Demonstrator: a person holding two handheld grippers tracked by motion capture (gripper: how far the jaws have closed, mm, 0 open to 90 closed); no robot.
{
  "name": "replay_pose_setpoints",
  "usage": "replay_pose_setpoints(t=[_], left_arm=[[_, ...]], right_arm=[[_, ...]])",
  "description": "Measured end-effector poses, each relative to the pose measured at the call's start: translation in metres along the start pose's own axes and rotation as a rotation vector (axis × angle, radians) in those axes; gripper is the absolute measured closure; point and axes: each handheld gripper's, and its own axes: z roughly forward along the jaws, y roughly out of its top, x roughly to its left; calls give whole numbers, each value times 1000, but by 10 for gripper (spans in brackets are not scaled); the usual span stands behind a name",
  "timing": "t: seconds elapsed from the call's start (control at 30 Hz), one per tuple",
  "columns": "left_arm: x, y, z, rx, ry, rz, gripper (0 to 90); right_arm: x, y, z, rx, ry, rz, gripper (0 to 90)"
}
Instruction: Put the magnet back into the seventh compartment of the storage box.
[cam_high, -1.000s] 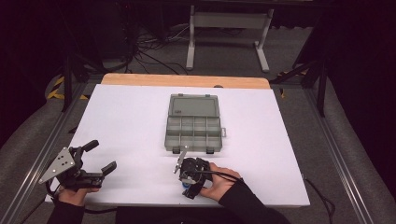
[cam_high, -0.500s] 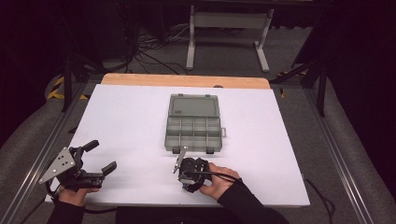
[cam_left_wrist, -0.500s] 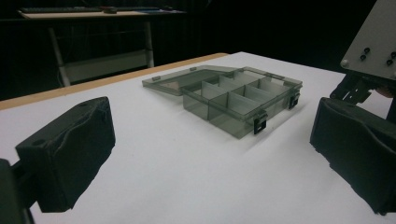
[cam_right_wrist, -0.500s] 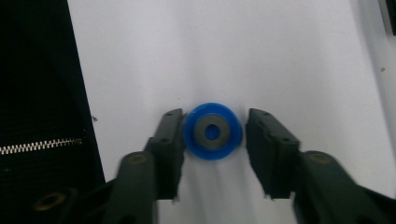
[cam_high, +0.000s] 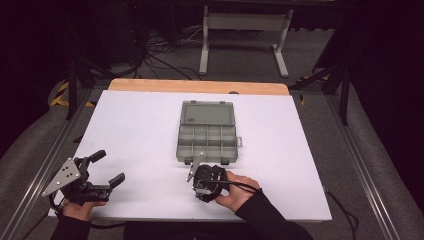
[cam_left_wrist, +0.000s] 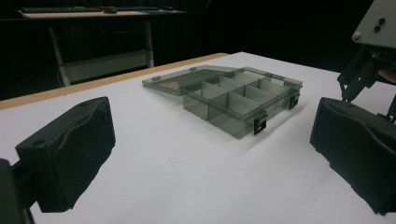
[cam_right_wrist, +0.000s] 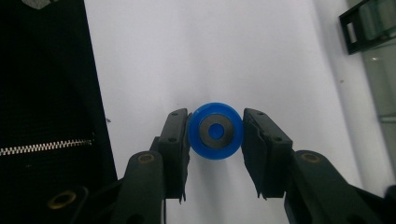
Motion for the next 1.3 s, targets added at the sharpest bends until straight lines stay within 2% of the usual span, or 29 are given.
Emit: replay_pose_setpoints(t=[0.37, 0.77, 1.03, 1.3], left_arm=[[1, 0, 0, 4, -2, -2, 4], [0, 0, 0, 4, -2, -2, 4], [0, 0, 0, 7, -2, -3, 4], [0, 0, 0, 7, -3, -4, 4]], right_arm=[[-6, -1, -25, -42, -9, 20, 618], [-15, -1, -42, -81, -25, 34, 618], [-24, 2, -54, -109, -71, 63, 618], [-42, 3, -62, -128, -106, 111, 618]])
